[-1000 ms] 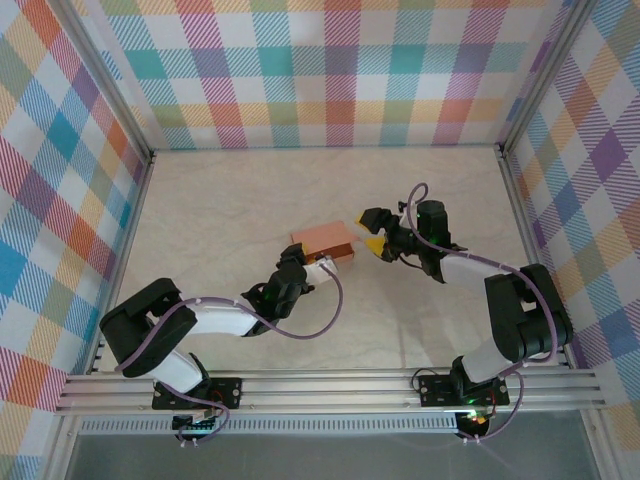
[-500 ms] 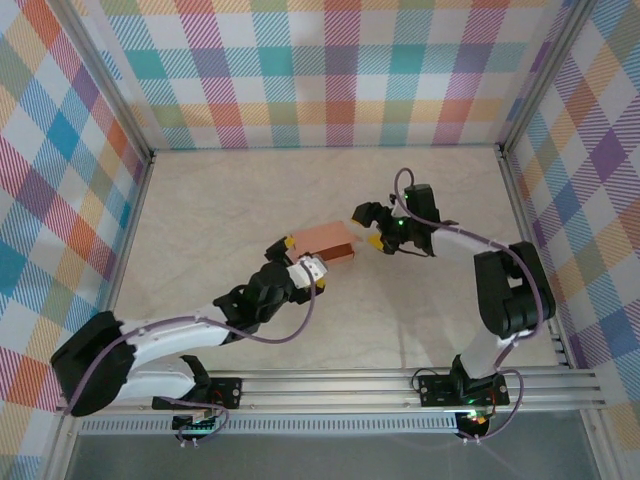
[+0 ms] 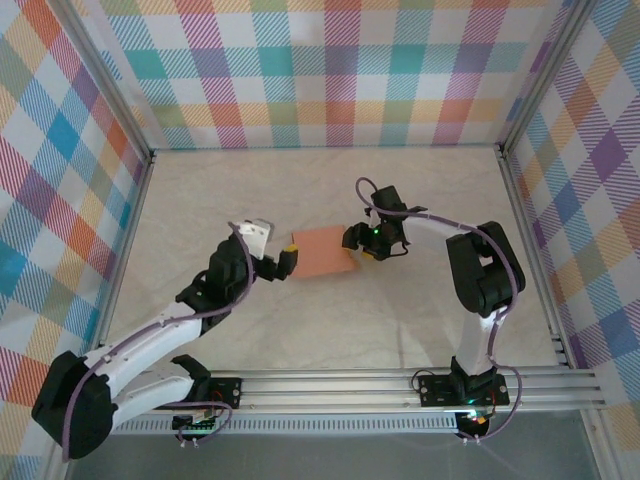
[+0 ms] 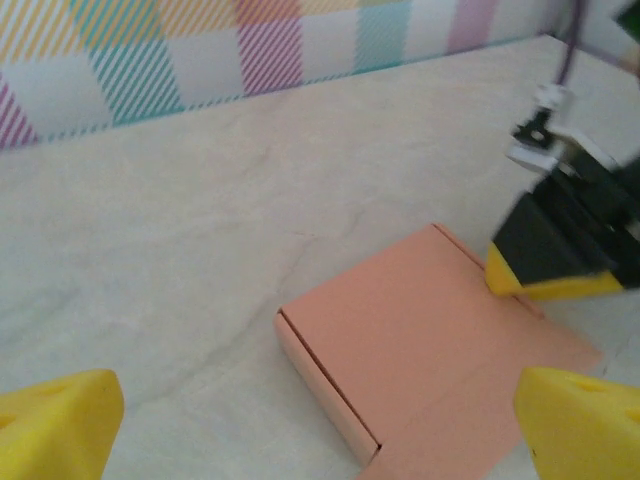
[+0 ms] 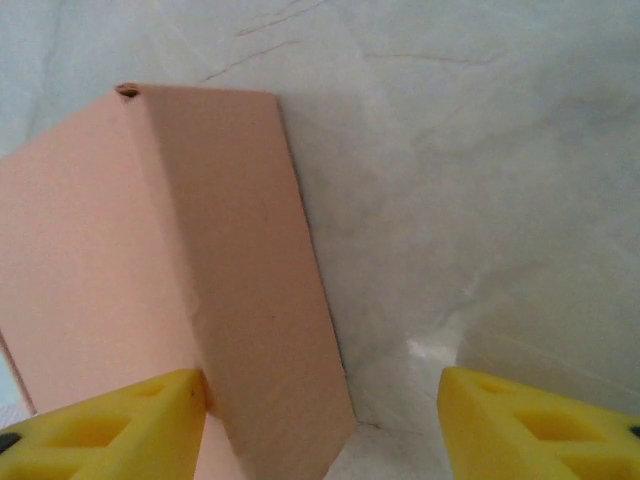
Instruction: Fold the paper box
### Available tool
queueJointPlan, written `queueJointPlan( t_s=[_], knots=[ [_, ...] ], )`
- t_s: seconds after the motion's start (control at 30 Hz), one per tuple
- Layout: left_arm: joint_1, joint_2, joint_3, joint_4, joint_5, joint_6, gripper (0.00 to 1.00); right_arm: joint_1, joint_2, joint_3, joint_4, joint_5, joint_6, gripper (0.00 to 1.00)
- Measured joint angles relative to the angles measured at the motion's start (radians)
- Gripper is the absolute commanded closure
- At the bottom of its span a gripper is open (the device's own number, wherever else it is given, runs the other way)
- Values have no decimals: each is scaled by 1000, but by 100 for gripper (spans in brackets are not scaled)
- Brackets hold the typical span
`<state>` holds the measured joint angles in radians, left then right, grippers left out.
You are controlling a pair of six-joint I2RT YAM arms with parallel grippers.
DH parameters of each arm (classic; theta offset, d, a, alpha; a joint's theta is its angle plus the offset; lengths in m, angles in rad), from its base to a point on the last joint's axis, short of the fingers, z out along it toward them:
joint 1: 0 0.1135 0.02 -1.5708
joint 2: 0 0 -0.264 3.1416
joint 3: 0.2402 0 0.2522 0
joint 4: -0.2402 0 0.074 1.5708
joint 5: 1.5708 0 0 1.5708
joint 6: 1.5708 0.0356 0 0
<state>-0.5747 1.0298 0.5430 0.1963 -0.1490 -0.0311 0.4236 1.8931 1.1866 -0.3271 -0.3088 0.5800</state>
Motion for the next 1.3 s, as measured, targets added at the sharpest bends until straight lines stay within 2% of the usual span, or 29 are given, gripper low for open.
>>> queueJointPlan(
  t_s=[0.13,0.23,0.43,0.67,0.9,0.93,1.0,1.3],
  knots=[
    [64,166,109,-66,53,-249,8,3,-1,6,-3,10,-20,41],
    [106,302,166,-96,134,-377,18,3,-3,3,0,5,-20,41],
    [177,516,251,-160,298,-524,30,3,-19,-28,27,-24,-11,40],
    [185,607,324,-198,370,-560,51,3,-32,-52,63,-60,15,38],
    [187,656,325,-196,376,-564,55,-1,-61,-81,135,-92,50,24],
    [187,657,325,-195,376,-564,58,-5,-67,-90,151,-98,58,23],
    [188,657,324,-190,378,-562,64,-9,-74,-107,180,-112,71,21],
    [237,656,286,-133,423,-564,69,-38,-64,-172,358,-246,188,18]
  ],
)
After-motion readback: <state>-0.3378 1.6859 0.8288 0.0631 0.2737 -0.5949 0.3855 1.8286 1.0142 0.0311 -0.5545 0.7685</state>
